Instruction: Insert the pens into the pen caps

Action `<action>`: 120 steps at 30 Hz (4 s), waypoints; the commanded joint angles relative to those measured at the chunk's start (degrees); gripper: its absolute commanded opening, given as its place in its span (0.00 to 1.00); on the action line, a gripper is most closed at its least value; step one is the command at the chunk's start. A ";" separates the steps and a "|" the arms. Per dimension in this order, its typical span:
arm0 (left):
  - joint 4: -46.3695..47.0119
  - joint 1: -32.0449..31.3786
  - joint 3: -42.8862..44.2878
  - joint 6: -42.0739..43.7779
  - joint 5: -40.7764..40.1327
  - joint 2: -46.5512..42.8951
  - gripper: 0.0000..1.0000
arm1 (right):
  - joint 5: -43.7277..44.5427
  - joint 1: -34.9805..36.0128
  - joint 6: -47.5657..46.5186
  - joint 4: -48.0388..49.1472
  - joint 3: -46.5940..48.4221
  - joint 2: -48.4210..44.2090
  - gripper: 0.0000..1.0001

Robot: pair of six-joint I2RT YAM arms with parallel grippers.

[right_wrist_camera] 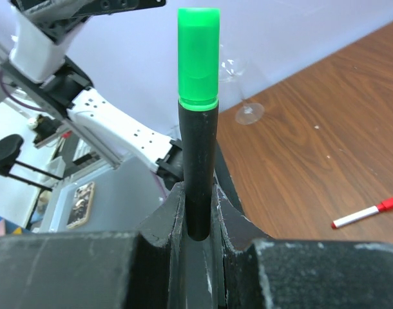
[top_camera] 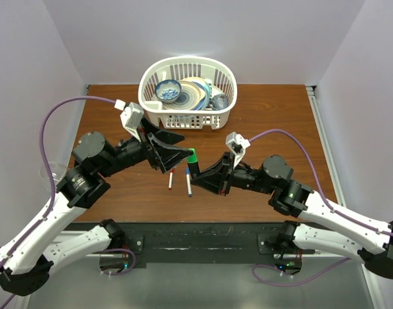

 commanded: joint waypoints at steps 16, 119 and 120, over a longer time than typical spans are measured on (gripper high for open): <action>5.96 1.59 1.50 -5.33 9.13 2.57 0.64 | -5.82 0.01 2.44 5.82 1.48 -1.33 0.00; 12.19 1.85 -17.84 -14.12 38.31 3.18 0.00 | -8.19 -11.85 -4.94 -1.30 38.75 15.10 0.00; 11.68 1.94 -17.58 -13.95 38.84 3.36 0.00 | -8.19 -11.94 -4.77 -0.69 38.57 15.10 0.00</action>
